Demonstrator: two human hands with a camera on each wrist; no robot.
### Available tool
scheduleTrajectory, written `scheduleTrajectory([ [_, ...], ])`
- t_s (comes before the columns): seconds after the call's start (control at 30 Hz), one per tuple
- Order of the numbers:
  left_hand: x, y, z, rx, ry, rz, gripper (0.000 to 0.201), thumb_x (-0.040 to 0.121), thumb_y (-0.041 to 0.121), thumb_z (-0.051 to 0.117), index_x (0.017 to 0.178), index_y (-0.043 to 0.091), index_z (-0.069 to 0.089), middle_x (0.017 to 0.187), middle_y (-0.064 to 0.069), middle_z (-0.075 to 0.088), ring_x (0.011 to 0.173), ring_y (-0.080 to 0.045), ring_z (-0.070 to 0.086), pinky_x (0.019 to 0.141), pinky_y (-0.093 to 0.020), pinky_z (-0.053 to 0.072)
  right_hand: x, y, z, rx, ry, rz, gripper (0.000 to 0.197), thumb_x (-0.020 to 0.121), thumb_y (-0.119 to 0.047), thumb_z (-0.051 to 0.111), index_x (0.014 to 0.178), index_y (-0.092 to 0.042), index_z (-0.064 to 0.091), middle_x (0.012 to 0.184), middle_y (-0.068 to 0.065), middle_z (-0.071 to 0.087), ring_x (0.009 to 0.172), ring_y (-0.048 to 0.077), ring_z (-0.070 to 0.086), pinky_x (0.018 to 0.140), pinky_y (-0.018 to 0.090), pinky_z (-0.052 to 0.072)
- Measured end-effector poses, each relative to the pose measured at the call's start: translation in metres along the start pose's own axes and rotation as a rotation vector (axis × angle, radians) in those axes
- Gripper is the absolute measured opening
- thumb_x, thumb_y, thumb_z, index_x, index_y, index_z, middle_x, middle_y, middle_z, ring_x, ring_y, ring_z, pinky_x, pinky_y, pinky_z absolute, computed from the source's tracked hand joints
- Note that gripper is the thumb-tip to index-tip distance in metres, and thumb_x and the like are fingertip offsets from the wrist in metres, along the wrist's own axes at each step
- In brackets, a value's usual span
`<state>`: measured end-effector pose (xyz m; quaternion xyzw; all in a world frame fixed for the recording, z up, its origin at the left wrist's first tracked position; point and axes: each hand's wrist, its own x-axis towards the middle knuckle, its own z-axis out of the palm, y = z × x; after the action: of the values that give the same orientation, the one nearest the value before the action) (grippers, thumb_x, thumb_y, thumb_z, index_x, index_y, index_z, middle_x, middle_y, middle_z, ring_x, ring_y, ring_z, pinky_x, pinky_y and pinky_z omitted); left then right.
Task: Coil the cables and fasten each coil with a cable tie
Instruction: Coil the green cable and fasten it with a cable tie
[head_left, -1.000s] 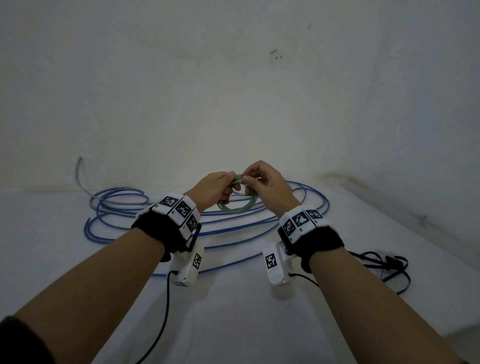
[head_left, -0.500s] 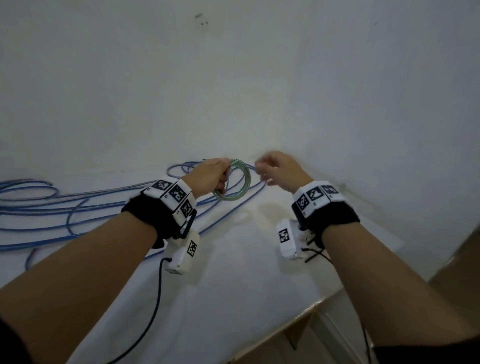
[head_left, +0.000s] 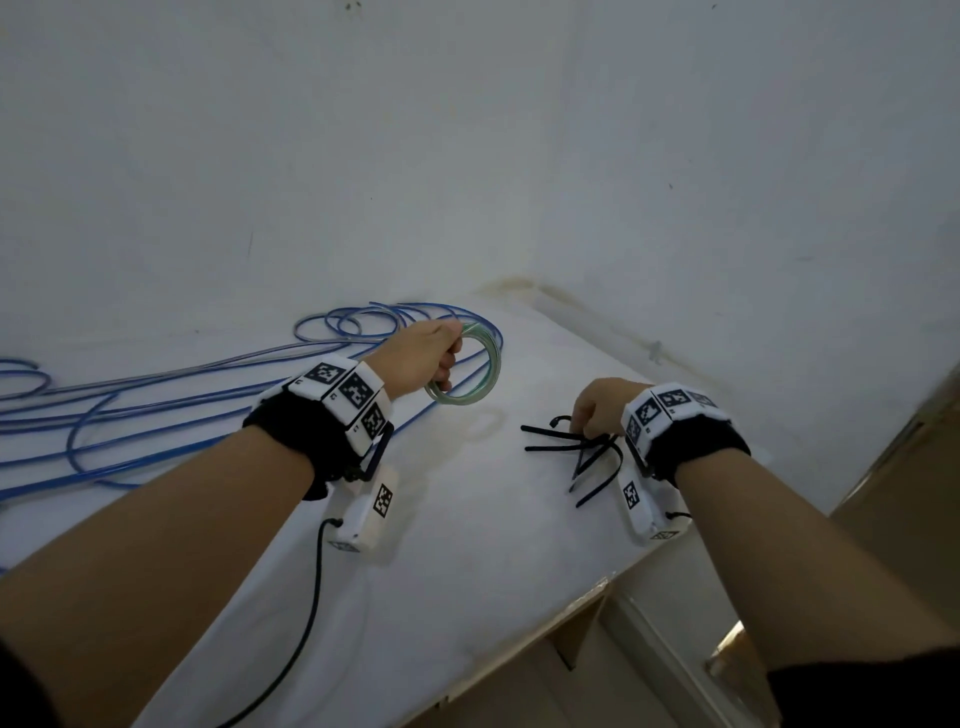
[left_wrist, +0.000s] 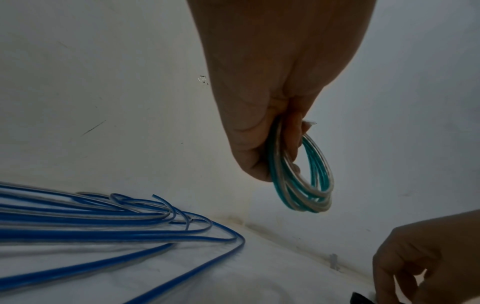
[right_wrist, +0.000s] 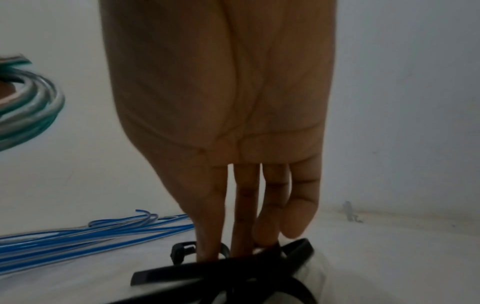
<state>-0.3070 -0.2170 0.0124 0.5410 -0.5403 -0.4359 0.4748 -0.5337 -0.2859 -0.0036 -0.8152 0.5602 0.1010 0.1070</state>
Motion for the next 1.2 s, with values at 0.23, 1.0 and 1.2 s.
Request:
scheduleTrajectory([
  [0.23,0.000,-0.007,0.000,0.008,0.018,-0.007,0.037,0.101,0.024,0.031,0.067,0.012,0.042,0.047,0.007,0.032,0.036,-0.006,0.032,0.059,-0.030,0.039,0.009,0.002,0.012,0.062,0.034,-0.043,0.024,0.079,-0.017,0.073,0.101,-0.006,0.070,0.106,0.008,0.068,0.091,0.023,0.060,0.072,0.026,0.047],
  [1.0,-0.017,-0.005,-0.050,-0.041,0.231,-0.052,0.036,0.096,0.014,0.032,0.062,0.010,0.042,0.037,0.006,0.031,0.033,-0.008,0.027,0.051,-0.027,0.034,-0.005,-0.093,-0.022,1.403,0.102,-0.423,0.017,0.097,-0.005,0.043,0.083,-0.005,0.052,0.077,0.011,0.060,0.049,0.010,0.059,0.052,0.019,0.050],
  [1.2,-0.040,-0.003,-0.086,0.047,0.363,-0.005,0.035,0.097,0.008,0.031,0.064,0.012,0.044,0.053,-0.002,0.032,0.038,-0.009,0.035,0.057,-0.031,0.035,0.000,-0.160,-0.020,1.463,-0.001,-0.617,0.014,0.096,-0.004,0.045,0.084,-0.006,0.052,0.076,0.010,0.060,0.055,0.013,0.065,0.054,0.021,0.054],
])
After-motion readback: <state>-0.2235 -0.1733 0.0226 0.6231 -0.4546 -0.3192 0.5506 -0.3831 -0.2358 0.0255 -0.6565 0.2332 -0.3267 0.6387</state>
